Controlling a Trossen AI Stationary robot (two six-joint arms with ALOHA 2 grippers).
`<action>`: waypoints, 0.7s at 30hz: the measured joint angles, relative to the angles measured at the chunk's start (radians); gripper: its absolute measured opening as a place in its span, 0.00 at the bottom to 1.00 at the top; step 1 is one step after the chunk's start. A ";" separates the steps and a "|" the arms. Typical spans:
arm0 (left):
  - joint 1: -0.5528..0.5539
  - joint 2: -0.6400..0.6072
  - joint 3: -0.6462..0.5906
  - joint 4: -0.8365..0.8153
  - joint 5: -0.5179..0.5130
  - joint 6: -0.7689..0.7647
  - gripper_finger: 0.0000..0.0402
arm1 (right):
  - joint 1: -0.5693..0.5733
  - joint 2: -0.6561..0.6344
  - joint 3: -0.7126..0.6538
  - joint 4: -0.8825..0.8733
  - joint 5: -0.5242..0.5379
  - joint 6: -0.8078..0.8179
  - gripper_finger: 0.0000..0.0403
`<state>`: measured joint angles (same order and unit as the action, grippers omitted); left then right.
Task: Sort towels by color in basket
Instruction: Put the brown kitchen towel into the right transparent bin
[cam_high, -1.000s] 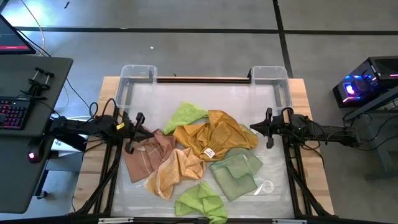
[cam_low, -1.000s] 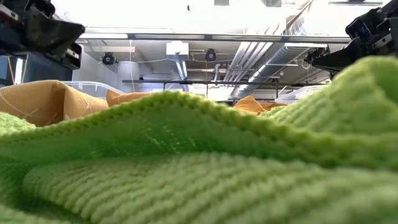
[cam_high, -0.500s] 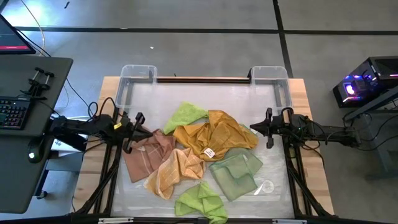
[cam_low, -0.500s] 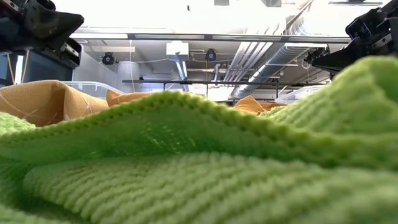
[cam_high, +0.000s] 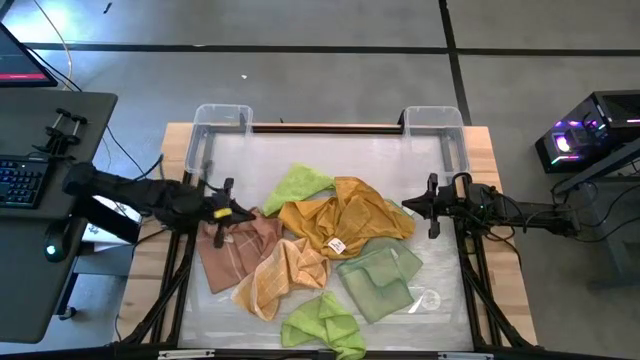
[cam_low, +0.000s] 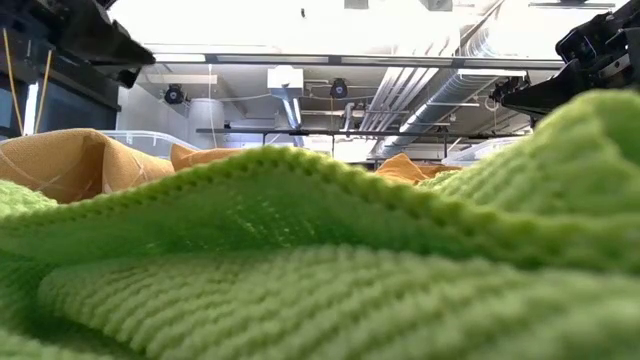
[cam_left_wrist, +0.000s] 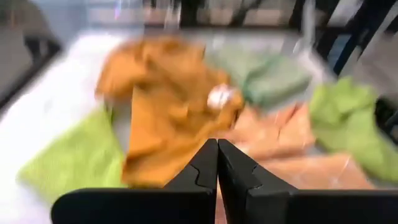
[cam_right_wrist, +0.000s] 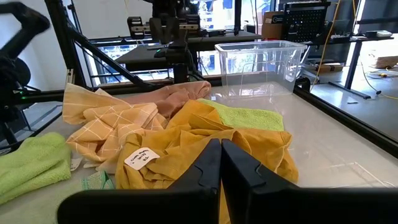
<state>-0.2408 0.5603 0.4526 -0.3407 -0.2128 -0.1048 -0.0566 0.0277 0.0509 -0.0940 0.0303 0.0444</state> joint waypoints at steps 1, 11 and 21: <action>-0.003 0.046 0.038 -0.051 -0.004 -0.030 0.00 | 0.000 0.000 0.000 0.000 0.000 0.000 0.00; -0.005 0.354 0.185 -0.411 0.021 -0.658 0.01 | 0.000 0.000 0.000 0.000 0.000 0.000 0.00; -0.004 0.526 0.184 -0.530 0.133 -1.100 0.30 | 0.000 0.000 0.000 0.000 0.000 0.000 0.00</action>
<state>-0.2451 1.0861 0.6365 -0.8703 -0.0800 -1.2050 -0.0566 0.0280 0.0513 -0.0944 0.0302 0.0447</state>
